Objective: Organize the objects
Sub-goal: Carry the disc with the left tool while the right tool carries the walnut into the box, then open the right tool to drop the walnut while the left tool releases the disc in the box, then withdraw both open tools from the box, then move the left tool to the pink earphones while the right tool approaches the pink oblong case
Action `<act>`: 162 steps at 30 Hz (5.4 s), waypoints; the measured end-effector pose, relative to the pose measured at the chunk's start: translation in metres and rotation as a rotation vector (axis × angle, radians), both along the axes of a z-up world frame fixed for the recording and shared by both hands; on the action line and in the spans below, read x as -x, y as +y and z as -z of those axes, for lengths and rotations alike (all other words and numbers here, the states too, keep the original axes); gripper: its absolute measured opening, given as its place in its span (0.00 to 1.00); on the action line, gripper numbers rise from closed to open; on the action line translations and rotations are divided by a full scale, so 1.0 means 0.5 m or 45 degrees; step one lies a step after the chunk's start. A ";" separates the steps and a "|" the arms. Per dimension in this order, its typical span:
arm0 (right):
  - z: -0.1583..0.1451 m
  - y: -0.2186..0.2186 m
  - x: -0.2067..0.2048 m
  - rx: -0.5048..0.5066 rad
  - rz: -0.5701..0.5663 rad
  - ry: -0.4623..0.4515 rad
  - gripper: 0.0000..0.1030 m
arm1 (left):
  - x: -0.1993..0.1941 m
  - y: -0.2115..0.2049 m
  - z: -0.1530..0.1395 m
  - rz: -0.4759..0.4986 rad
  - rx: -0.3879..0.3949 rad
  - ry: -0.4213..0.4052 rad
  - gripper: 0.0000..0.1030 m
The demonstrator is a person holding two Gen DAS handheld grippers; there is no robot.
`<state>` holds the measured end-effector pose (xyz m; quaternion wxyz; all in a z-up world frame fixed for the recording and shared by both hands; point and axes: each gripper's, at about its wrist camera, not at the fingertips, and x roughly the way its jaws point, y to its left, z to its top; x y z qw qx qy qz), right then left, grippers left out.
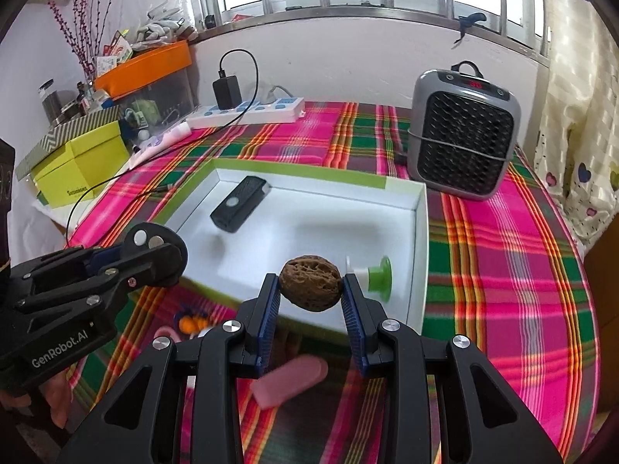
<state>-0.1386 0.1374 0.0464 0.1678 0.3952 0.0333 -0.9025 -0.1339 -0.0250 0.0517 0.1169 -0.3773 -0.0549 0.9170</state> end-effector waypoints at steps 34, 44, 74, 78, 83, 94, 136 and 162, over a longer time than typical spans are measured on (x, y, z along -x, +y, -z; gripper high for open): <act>0.052 -0.098 0.209 -0.099 -0.072 -0.133 0.33 | 0.097 -0.024 0.067 -0.046 0.008 -0.118 0.25; 0.064 -0.111 0.220 -0.129 -0.075 -0.149 0.33 | 0.103 -0.020 0.070 -0.043 0.033 -0.118 0.25; 0.065 -0.111 0.216 -0.116 -0.051 -0.143 0.45 | 0.100 -0.020 0.067 -0.046 0.034 -0.116 0.29; 0.065 -0.111 0.213 -0.121 -0.050 -0.141 0.50 | 0.101 -0.021 0.067 -0.048 0.033 -0.116 0.31; 0.061 -0.109 0.208 -0.116 -0.042 -0.130 0.50 | 0.099 -0.025 0.064 -0.050 0.025 -0.118 0.34; 0.042 -0.094 0.181 -0.081 -0.018 -0.102 0.50 | 0.078 -0.026 0.051 -0.065 0.016 -0.100 0.39; -0.004 -0.011 -0.046 0.040 0.071 0.044 0.50 | -0.105 0.005 -0.002 -0.030 0.102 0.056 0.41; 0.047 0.068 -0.123 0.101 0.122 -0.006 0.50 | -0.147 0.011 0.055 0.022 0.038 -0.021 0.45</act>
